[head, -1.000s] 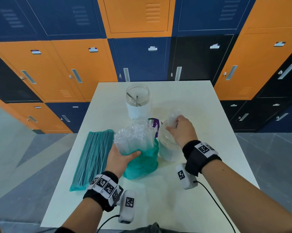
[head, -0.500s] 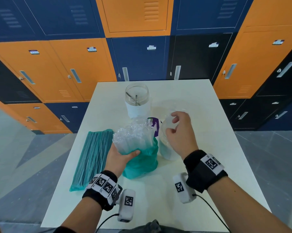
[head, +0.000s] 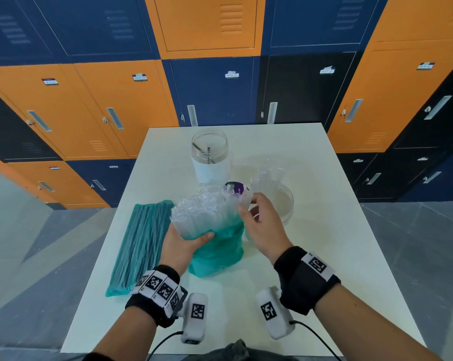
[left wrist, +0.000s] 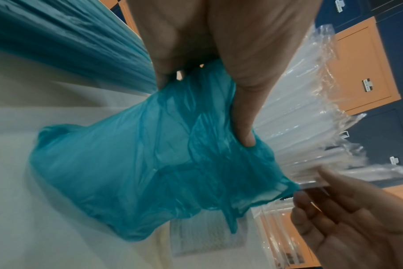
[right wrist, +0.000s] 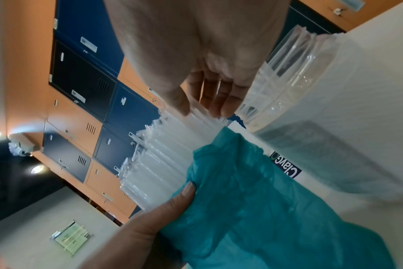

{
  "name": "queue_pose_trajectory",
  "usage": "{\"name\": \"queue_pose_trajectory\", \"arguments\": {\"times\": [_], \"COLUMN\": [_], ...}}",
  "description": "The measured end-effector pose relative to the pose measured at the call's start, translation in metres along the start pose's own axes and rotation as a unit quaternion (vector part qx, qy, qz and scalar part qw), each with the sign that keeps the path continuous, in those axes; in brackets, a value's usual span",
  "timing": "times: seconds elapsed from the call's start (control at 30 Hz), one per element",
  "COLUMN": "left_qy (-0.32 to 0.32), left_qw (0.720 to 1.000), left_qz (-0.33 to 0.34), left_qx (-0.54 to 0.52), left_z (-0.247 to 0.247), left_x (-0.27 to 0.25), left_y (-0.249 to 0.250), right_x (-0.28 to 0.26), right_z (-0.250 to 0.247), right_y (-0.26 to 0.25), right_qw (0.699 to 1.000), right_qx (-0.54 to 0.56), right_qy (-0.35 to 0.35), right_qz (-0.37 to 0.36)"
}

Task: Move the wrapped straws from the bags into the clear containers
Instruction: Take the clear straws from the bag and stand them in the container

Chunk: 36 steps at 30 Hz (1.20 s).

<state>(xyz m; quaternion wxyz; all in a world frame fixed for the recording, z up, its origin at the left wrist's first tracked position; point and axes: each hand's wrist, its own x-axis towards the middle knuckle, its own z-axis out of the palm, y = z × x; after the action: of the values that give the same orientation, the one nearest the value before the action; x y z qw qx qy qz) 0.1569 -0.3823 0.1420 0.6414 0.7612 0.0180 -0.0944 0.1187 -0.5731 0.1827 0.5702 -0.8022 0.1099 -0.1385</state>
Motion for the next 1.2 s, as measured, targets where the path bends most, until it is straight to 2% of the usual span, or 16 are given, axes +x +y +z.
{"name": "queue_pose_trajectory", "arguments": {"times": [0.13, 0.27, 0.4, 0.47, 0.53, 0.63, 0.77, 0.83, 0.93, 1.07, 1.2], "left_qy": [0.002, -0.004, 0.000, -0.002, -0.007, -0.010, -0.009, -0.007, -0.007, -0.009, -0.010], "left_qw": [1.000, 1.000, 1.000, 1.000, 1.000, 1.000, 1.000, 1.000, 1.000, 1.000, 1.000], "left_qz": [0.004, 0.003, 0.000, -0.002, -0.005, -0.007, -0.004, -0.004, -0.006, -0.010, -0.006], "left_qx": [0.000, -0.002, 0.003, 0.004, -0.003, -0.006, -0.010, -0.012, -0.011, -0.010, -0.011], "left_z": [0.002, 0.003, 0.003, 0.004, 0.004, 0.002, 0.002, 0.003, 0.003, 0.002, 0.002], "left_x": [-0.004, -0.005, -0.006, -0.007, -0.007, -0.006, -0.008, -0.009, -0.010, -0.010, -0.012], "left_y": [0.004, 0.007, 0.007, 0.009, 0.008, 0.006, 0.006, 0.006, 0.004, 0.001, 0.002], "right_x": [-0.004, -0.006, -0.001, 0.001, 0.004, 0.014, 0.028, 0.031, 0.033, 0.037, 0.044], "right_z": [0.005, 0.001, -0.015, -0.024, -0.033, -0.051, -0.079, -0.082, -0.073, -0.056, -0.050], "right_y": [0.003, 0.003, -0.010, -0.017, -0.026, -0.049, -0.070, -0.065, -0.037, 0.001, 0.005], "right_qw": [0.999, 0.999, 0.990, 0.986, 0.988, 0.983, 0.967, 0.972, 0.978, 0.970, 0.967], "right_qx": [0.045, -0.020, -0.071, -0.101, -0.087, -0.019, -0.036, -0.091, -0.180, -0.237, -0.237], "right_qy": [-0.002, -0.005, 0.064, 0.069, 0.073, 0.135, 0.204, 0.179, 0.102, 0.013, 0.024], "right_qz": [0.005, -0.036, -0.106, -0.114, -0.106, -0.120, -0.150, -0.124, -0.032, 0.049, 0.086]}}
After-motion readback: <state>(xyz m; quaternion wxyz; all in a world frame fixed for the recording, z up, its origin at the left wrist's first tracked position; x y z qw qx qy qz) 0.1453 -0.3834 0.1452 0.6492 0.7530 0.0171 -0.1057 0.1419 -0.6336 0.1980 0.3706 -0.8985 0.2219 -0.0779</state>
